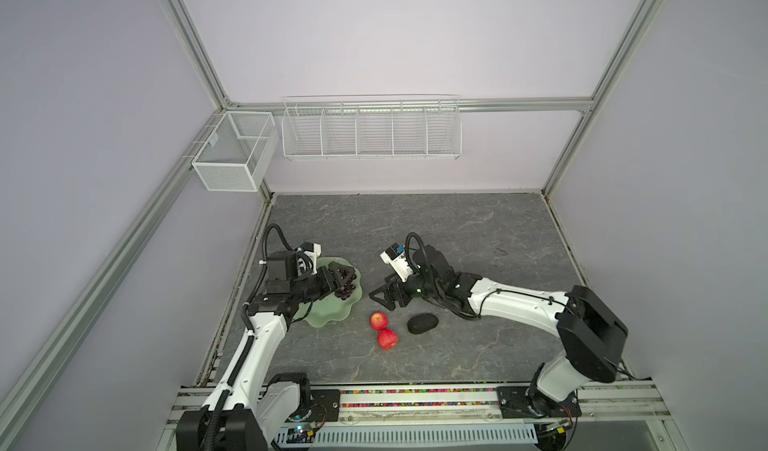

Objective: Place and organize the fake fruits in the fruit bowl

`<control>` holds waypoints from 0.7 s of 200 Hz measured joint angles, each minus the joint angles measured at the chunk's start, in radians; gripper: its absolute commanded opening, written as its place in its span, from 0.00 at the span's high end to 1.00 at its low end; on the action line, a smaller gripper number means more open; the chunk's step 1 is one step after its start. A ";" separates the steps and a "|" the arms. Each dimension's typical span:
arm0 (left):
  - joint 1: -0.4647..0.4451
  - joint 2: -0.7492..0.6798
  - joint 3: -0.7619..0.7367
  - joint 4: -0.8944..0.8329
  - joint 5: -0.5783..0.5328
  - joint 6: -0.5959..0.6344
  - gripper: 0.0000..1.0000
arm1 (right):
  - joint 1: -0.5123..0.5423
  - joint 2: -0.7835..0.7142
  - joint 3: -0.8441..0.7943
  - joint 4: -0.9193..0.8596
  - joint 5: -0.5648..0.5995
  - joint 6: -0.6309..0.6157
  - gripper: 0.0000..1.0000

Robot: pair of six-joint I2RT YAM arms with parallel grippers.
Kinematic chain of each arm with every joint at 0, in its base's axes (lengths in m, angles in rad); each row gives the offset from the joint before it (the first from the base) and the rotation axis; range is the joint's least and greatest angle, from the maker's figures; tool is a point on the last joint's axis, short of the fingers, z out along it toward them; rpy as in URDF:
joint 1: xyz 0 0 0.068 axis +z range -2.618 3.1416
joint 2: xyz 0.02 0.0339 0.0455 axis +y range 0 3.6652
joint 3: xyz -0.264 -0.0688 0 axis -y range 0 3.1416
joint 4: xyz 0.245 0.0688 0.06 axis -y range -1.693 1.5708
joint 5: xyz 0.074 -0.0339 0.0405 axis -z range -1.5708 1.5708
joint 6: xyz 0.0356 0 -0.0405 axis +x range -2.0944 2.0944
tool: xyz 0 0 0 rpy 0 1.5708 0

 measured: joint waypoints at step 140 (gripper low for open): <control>0.001 -0.112 -0.009 0.034 0.058 -0.077 0.27 | 0.012 0.315 0.304 0.138 -0.138 0.103 0.40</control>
